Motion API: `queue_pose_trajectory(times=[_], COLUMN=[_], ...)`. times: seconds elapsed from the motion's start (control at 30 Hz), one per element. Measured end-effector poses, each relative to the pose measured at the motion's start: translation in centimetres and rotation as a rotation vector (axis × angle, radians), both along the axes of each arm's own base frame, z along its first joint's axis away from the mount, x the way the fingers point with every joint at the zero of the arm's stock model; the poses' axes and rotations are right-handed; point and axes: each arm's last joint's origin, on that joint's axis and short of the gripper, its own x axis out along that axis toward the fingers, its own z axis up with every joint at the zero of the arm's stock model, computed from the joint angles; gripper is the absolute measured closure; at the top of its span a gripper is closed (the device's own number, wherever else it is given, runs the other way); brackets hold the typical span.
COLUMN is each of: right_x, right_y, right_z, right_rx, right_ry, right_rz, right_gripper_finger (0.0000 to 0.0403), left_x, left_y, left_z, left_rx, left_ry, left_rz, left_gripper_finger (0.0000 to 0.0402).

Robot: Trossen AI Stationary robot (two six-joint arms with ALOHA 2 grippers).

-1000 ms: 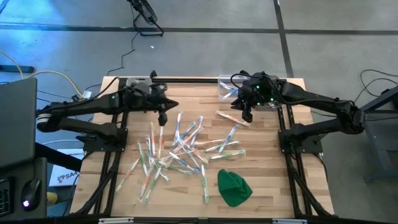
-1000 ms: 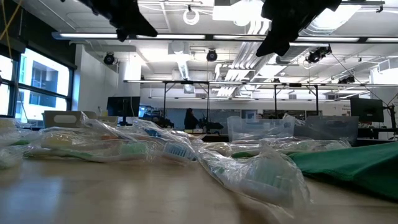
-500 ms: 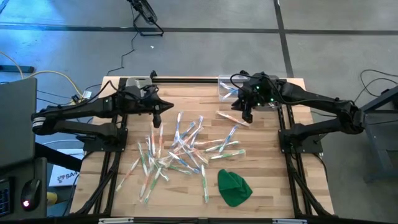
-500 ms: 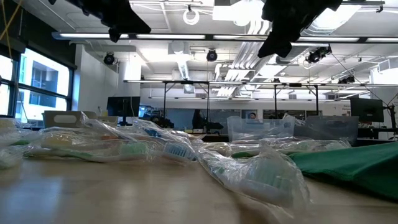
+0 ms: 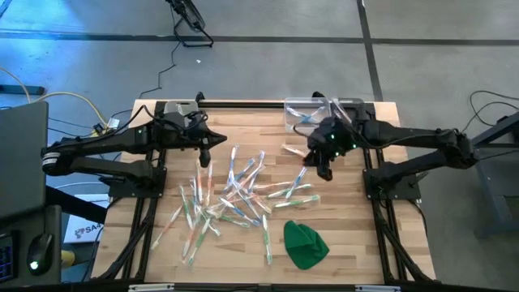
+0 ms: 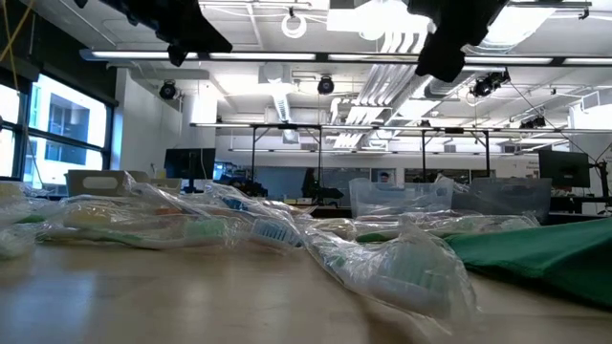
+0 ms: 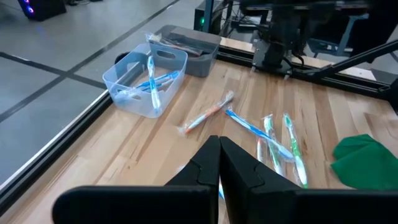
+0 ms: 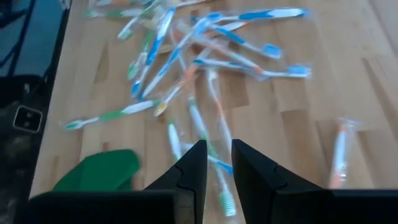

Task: Pick & Place Toothbrushes
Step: Put the green toothbrush into the gray bin

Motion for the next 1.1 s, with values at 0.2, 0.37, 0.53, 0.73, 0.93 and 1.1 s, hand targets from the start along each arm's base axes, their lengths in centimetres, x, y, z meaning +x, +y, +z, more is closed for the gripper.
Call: queue_pose_trajectory(times=[0.2,0.37,0.53,0.73,0.93,1.1], right_x=[0.1,-0.1,-0.2,0.1,0.9,1.6], right_y=[2.7,4.5,6.0,7.2,7.8,8.0], right_z=[-0.1,-0.3,-0.4,-1.0,-2.1,-3.2], right_rx=[-0.064,-0.059,-0.028,-0.084,-0.068,-0.084], right_ry=[0.030,0.058,0.064,0.083,0.136,0.189], right_rz=[-0.064,-0.101,-0.100,-0.108,-0.124,-0.126], right_gripper_finger=[0.0337,0.0337,0.0337,0.0337,0.0337,0.0337], left_x=[0.0,0.0,0.0,0.0,0.0,0.0], left_y=[0.0,0.0,0.0,0.0,0.0,0.0], left_z=[0.0,0.0,-0.1,-0.1,-0.1,-0.1], left_rx=[0.000,-0.001,-0.002,-0.002,-0.002,-0.002], left_ry=[0.001,0.001,0.006,0.008,0.008,0.007], left_rz=[0.000,0.000,0.000,0.001,0.001,0.001], left_gripper_finger=[0.0400,0.0400,0.0400,0.0400,0.0400,0.0400])
